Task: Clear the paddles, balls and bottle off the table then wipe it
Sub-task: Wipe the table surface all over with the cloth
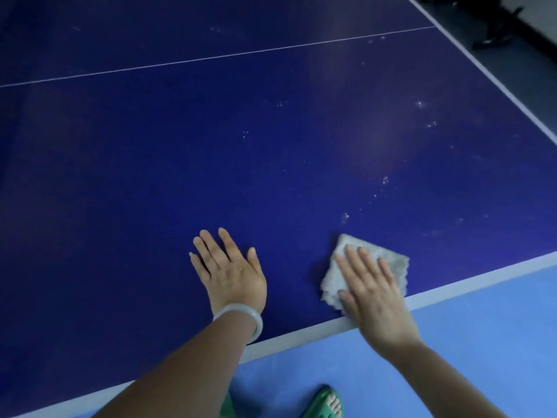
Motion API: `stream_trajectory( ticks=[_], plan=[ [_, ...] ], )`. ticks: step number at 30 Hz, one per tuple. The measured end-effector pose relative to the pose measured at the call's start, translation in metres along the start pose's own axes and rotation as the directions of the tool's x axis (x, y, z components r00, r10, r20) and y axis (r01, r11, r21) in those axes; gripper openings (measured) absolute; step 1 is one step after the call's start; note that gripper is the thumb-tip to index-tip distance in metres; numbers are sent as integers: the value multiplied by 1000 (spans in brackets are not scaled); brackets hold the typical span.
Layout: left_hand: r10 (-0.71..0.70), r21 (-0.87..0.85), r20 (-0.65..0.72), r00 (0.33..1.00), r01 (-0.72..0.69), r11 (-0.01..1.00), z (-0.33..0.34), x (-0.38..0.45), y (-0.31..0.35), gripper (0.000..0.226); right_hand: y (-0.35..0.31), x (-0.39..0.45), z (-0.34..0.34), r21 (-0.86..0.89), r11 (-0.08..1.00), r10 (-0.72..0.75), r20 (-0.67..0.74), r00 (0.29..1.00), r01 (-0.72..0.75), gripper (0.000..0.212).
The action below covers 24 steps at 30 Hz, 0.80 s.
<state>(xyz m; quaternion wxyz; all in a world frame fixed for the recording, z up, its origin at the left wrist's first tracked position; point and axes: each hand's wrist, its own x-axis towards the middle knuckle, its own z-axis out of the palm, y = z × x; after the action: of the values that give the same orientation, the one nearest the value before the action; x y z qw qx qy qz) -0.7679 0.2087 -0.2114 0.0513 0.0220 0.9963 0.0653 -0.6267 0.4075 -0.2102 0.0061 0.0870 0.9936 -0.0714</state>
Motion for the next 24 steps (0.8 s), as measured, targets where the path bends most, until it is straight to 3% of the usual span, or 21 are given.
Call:
stream_trajectory(
  ticks=[3,5,6,8,10,12,14,16,18,19,21,24],
  plan=[
    [-4,31,8,1000,3,1000,0,0,4,71,24,15,-11,79,926,375,-58,925,-370,63],
    [-6,30,14,1000,5,1000,-1,0,3,72,2,29,-12,84,887,460,-65,886,-454,66],
    [-5,29,13,1000,5,1000,-2,0,3,72,-17,32,-10,55,918,395,-55,917,-392,66],
    [-4,19,6,1000,4,1000,-2,0,3,73,-49,27,-2,0,993,120,-28,992,-120,60],
    [-4,5,1,1000,4,1000,-3,0,3,72,-52,13,2,-12,988,-155,18,988,156,57],
    [-5,-1,-4,1000,5,1000,-3,0,3,72,-24,6,-1,-47,956,-287,33,957,289,58],
    [-6,2,-11,1000,6,1000,-2,0,3,71,17,2,-4,-77,981,-178,8,984,178,59],
    [-6,7,-18,1000,6,1000,-1,-1,3,70,51,2,-12,-42,987,153,-44,987,-155,59],
    [-9,22,-14,1000,9,1000,-1,-1,2,70,52,6,-14,19,904,426,-107,898,-427,61],
    [-11,22,-11,1000,11,1000,-1,-1,2,71,40,12,-13,40,871,491,-122,863,-490,63],
    [-16,22,-10,1000,16,1000,-1,0,2,72,4,26,-8,32,893,450,-126,884,-450,63],
    [-17,26,-13,1000,17,1000,-1,0,3,73,-51,48,1,-21,996,88,-53,995,-89,61]
  ],
)
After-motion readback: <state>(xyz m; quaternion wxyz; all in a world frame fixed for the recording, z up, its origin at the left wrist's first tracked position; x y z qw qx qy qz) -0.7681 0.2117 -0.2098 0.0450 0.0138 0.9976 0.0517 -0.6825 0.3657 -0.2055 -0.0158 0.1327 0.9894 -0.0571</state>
